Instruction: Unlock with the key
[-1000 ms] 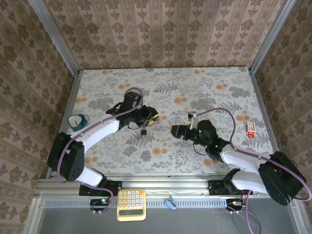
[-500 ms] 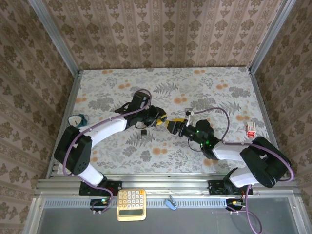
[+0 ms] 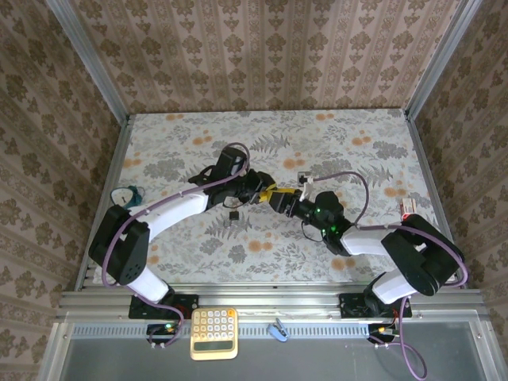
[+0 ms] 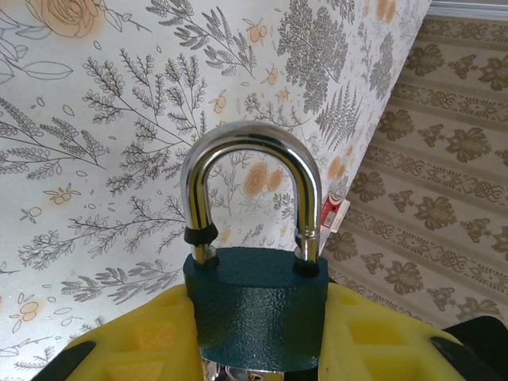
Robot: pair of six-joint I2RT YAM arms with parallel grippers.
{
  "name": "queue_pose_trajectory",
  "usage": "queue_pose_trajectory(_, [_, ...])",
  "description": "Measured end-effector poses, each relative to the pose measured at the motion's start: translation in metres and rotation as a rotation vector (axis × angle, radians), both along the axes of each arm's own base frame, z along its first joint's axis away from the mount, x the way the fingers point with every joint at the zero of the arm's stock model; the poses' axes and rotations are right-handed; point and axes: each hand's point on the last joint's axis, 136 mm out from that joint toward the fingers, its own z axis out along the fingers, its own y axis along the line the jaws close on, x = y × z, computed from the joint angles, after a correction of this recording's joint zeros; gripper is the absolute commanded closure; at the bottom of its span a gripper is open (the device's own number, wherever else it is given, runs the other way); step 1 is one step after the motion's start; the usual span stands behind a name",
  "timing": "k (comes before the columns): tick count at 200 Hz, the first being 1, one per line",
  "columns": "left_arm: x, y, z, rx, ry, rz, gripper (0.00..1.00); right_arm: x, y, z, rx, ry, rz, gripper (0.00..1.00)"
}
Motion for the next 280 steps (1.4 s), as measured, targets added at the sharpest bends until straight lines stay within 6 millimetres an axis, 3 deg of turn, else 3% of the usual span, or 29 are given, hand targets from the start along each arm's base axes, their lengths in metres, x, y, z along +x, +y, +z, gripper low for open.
queue_pose_trajectory(25, [-0.003, -0.004, 0.003, -0.014, -0.004, -0.012, 0.73, 0.003, 0.001, -0.004, -0.006, 0.01, -0.003, 0.56])
queue_pose_trajectory(60, [-0.003, -0.008, 0.007, -0.024, -0.011, -0.021, 0.72, 0.007, -0.001, -0.006, -0.013, 0.012, -0.028, 0.78])
queue_pose_trajectory(95, [-0.001, -0.007, 0.008, -0.022, -0.016, -0.014, 0.64, 0.009, -0.001, -0.006, -0.033, -0.001, -0.034, 0.92])
queue_pose_trajectory(143, [0.001, -0.001, 0.014, -0.024, -0.058, -0.046, 0.5, 0.005, -0.009, 0.0, -0.071, -0.002, -0.033, 0.95])
queue_pose_trajectory(189, [0.022, 0.048, 0.051, 0.027, -0.24, -0.012, 0.49, -0.001, -0.03, 0.014, -0.088, -0.008, -0.013, 0.95])
queue_pose_trajectory(234, [0.017, 0.069, 0.082, 0.136, -0.405, -0.129, 0.49, -0.014, -0.044, 0.023, -0.119, -0.011, 0.063, 0.95])
queue_pose_trajectory(280, [0.0, 0.074, 0.084, 0.239, -0.488, -0.293, 0.49, -0.027, -0.048, 0.037, -0.163, -0.041, 0.148, 0.96])
